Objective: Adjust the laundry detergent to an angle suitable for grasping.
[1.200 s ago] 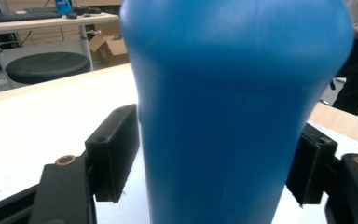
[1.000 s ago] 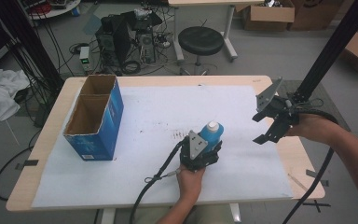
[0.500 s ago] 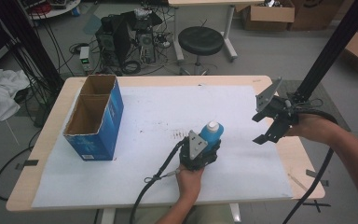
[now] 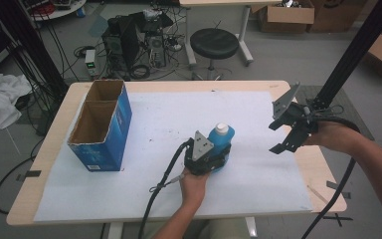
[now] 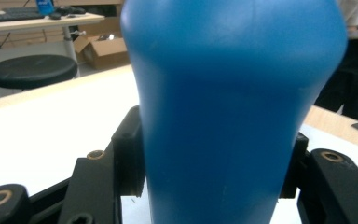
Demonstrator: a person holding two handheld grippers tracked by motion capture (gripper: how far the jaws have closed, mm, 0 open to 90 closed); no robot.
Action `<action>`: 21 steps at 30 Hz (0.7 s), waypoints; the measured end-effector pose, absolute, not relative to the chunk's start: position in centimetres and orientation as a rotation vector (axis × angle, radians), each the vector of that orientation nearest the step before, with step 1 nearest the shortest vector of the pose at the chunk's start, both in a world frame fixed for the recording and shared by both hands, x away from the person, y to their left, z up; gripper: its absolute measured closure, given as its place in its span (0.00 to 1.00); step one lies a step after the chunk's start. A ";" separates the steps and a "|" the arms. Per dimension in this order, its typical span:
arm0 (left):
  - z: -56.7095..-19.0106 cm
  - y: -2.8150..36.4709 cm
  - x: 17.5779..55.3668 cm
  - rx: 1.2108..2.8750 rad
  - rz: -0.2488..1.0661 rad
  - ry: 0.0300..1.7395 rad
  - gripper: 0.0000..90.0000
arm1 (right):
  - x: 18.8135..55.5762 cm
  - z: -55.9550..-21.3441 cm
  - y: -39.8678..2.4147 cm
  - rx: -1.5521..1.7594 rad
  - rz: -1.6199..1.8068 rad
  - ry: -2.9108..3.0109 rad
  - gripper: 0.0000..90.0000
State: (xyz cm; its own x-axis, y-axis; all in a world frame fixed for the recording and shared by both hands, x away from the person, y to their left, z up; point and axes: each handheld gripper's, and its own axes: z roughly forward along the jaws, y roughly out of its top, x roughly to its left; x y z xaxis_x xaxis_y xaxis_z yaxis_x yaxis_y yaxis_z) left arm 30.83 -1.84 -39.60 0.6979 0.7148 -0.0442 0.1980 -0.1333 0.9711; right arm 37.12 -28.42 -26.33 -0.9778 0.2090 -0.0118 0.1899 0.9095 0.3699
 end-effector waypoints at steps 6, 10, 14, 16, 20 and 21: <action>-38.0 -0.4 31.6 1.700 0.480 0.681 0.49 | 37.0 -26.2 -28.1 0.311 0.574 3.020 0.21; -37.3 0.7 32.2 1.717 0.432 0.632 0.49 | 36.9 -26.0 -27.8 0.309 0.571 3.018 0.21; -37.1 1.5 32.8 1.746 0.382 0.593 0.49 | 36.8 -25.9 -27.7 0.310 0.569 3.019 0.21; -37.0 2.0 32.9 1.758 0.366 0.573 0.49 | 36.7 -25.9 -27.7 0.312 0.566 3.018 0.21; -37.0 2.8 33.2 1.768 0.327 0.529 0.49 | 36.6 -25.8 -27.6 0.313 0.565 3.016 0.21; -37.0 3.0 33.3 1.772 0.314 0.517 0.49 | 36.6 -25.8 -27.6 0.312 0.565 3.015 0.21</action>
State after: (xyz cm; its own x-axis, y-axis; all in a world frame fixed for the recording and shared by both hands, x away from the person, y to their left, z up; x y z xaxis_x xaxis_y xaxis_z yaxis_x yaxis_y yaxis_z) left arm 33.29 2.99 -37.01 0.8646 0.4991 -0.0581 0.1789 -0.1977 0.9638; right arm 36.61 -27.57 -25.81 -0.9778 0.2085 -0.0195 0.1873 0.9125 0.3638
